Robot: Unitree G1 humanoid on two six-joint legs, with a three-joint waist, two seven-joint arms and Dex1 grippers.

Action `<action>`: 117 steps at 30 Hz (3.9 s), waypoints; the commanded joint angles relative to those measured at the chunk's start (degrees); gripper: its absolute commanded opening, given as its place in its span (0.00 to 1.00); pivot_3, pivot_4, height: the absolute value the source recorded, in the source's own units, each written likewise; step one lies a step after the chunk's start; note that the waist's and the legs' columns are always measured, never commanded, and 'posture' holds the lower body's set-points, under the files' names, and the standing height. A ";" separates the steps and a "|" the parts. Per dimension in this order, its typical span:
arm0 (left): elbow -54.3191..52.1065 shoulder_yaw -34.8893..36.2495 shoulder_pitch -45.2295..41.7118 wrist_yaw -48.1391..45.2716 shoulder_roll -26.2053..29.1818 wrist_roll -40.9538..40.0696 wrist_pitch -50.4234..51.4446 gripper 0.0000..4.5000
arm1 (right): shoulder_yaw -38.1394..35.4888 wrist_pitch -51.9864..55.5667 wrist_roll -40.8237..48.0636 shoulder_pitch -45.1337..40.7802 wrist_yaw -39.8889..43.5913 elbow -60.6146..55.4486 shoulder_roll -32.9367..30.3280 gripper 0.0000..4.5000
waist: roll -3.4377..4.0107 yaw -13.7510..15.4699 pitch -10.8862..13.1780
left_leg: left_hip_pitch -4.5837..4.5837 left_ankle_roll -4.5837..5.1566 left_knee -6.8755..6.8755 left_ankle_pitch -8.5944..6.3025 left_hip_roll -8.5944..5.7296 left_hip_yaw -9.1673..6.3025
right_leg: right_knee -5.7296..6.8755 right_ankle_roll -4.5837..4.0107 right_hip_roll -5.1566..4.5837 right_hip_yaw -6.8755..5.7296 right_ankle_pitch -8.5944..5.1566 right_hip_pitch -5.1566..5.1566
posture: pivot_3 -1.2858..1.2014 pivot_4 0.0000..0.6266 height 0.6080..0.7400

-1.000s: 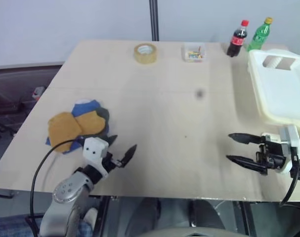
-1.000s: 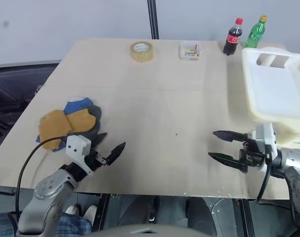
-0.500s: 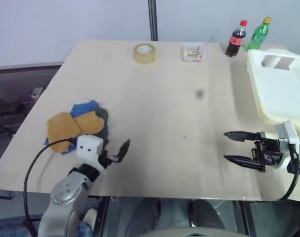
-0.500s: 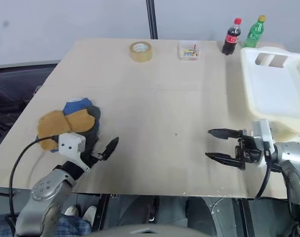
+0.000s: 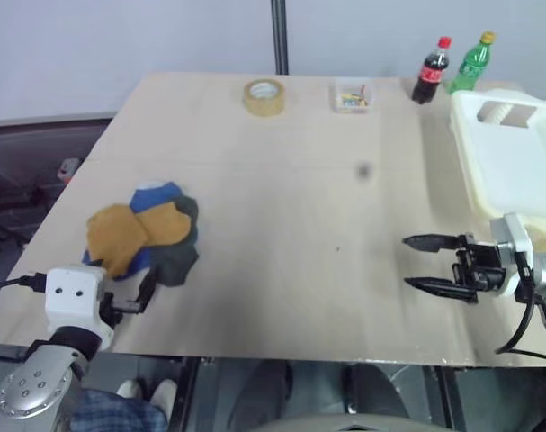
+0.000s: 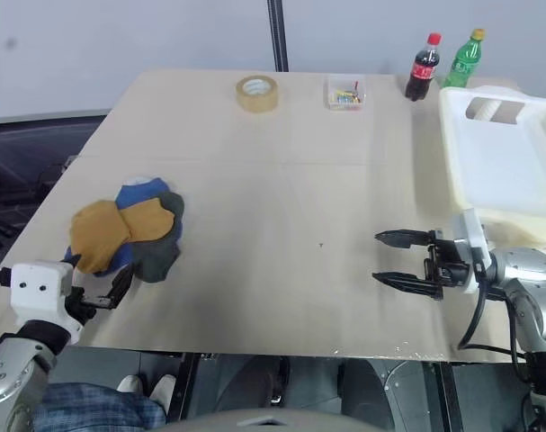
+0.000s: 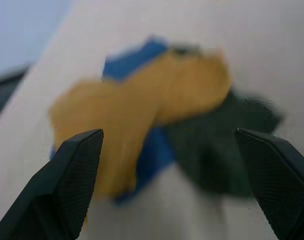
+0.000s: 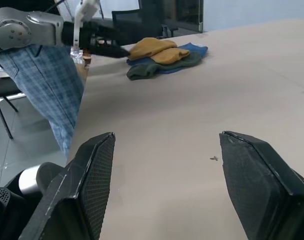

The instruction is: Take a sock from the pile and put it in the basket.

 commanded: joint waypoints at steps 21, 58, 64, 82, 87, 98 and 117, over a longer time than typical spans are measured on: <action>18.09 0.19 -6.23 1.00 3.14 10.71 -11.74 1.00 | -2.62 -3.55 -0.67 2.53 -4.20 -2.10 0.31 0.76 | -0.01 -0.14 0.00 | -0.02 -0.01 -0.03 -0.01 0.03 0.02 | 0.00 0.00 -0.13 0.28 0.01 -0.04 | 0.52 0.24 0.99; -3.16 -28.79 -29.13 3.84 -6.61 -11.19 23.27 0.03 | -1.92 -5.25 -2.32 3.13 -6.94 -2.48 1.82 0.77 | -0.04 -0.10 0.01 | 0.11 -0.02 0.20 0.01 -0.08 0.03 | 0.61 0.02 0.12 0.08 0.01 -0.04 | 0.52 0.24 0.99; 1.46 -37.43 -34.14 5.08 -12.69 -11.53 26.83 0.03 | -3.28 -5.79 -2.39 4.64 -8.76 -4.01 1.81 0.77 | -0.03 -0.33 0.01 | 0.12 -0.02 0.22 0.02 -0.06 0.07 | 0.63 0.02 0.21 0.14 0.01 -0.06 | 0.52 0.24 0.99; 6.04 -35.27 -39.39 -3.17 -13.77 -15.47 20.58 0.61 | -3.96 -5.36 -2.11 7.78 -12.57 -7.85 2.46 0.77 | -0.04 -0.22 0.02 | 0.11 -0.02 0.28 0.02 -0.08 0.03 | 0.65 0.03 0.23 0.10 0.00 -0.04 | 0.52 0.24 0.99; 18.68 -32.65 -46.69 -1.56 -9.70 -7.14 13.43 0.61 | -3.39 -5.53 -2.44 6.90 -12.49 -7.08 2.66 0.77 | -0.04 -0.14 0.02 | 0.14 -0.07 0.30 0.06 -0.12 -0.04 | 0.67 0.03 0.27 0.04 0.00 0.00 | 0.52 0.24 0.99; 48.23 -32.72 -58.91 -8.99 -6.91 -0.15 5.62 0.61 | -3.15 -6.32 -3.35 5.99 -12.66 -6.24 3.68 0.77 | -0.11 -0.24 0.06 | 0.07 -0.09 0.29 0.07 -0.17 -0.05 | 0.63 0.05 0.26 0.02 -0.01 -0.05 | 0.52 0.24 0.99; 6.75 -26.21 -37.22 4.42 -12.71 -11.83 36.36 0.02 | -4.46 -7.01 -2.88 10.11 -13.77 -8.85 3.36 0.77 | -0.10 -0.41 0.06 | 0.10 -0.08 0.29 0.06 -0.09 -0.06 | 0.71 0.05 0.11 0.07 0.00 -0.05 | 0.52 0.24 0.99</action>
